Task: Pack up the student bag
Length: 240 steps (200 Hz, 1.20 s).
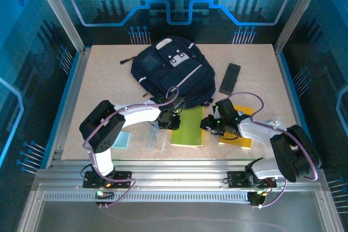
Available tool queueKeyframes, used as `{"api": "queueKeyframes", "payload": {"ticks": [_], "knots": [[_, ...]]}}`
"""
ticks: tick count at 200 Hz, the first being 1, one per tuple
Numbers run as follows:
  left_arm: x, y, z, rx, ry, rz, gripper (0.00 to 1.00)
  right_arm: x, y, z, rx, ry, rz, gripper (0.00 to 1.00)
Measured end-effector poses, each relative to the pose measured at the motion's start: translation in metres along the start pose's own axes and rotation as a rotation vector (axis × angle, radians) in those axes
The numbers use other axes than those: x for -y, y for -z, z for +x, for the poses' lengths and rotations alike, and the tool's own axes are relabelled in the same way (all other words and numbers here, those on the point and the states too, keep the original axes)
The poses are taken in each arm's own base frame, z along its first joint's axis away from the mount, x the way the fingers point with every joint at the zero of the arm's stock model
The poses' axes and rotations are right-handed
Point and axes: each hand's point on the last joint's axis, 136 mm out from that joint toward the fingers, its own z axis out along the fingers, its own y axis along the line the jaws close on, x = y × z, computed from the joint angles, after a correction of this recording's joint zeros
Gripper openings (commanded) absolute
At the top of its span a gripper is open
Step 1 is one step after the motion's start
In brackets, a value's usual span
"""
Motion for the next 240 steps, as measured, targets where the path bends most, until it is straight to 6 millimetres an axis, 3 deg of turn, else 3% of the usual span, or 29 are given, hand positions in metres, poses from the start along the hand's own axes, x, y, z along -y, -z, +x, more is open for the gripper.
{"api": "queueKeyframes", "payload": {"ticks": [69, 90, 114, 130, 160, 179, 208, 240], "knots": [[-0.001, 0.0, 0.0, -0.01, 0.002, -0.012, 0.17, -0.019, 0.005, 0.0, -0.007, 0.041, -0.08, 0.2], [0.0, 0.001, 0.0, -0.011, 0.002, -0.011, 0.17, -0.041, -0.004, 0.004, -0.051, 0.081, -0.157, 0.16], [-0.001, 0.001, 0.0, -0.011, 0.002, -0.013, 0.17, -0.042, -0.01, 0.006, -0.072, 0.072, -0.167, 0.16], [-0.001, 0.001, 0.0, -0.011, 0.002, -0.014, 0.17, -0.042, -0.011, 0.006, -0.079, 0.07, -0.162, 0.0], [-0.001, 0.001, 0.0, -0.012, 0.003, -0.016, 0.18, -0.043, -0.01, 0.004, -0.09, 0.055, -0.144, 0.0], [-0.002, 0.001, -0.001, -0.009, 0.0, -0.019, 0.29, -0.042, -0.008, 0.004, -0.098, 0.043, -0.119, 0.0], [0.005, 0.005, -0.003, 0.005, -0.037, -0.014, 0.53, -0.041, 0.003, 0.002, -0.116, 0.023, -0.096, 0.0], [0.009, 0.037, -0.019, 0.095, -0.089, -0.01, 0.69, -0.056, 0.032, -0.004, -0.144, 0.028, -0.115, 0.0]]}}
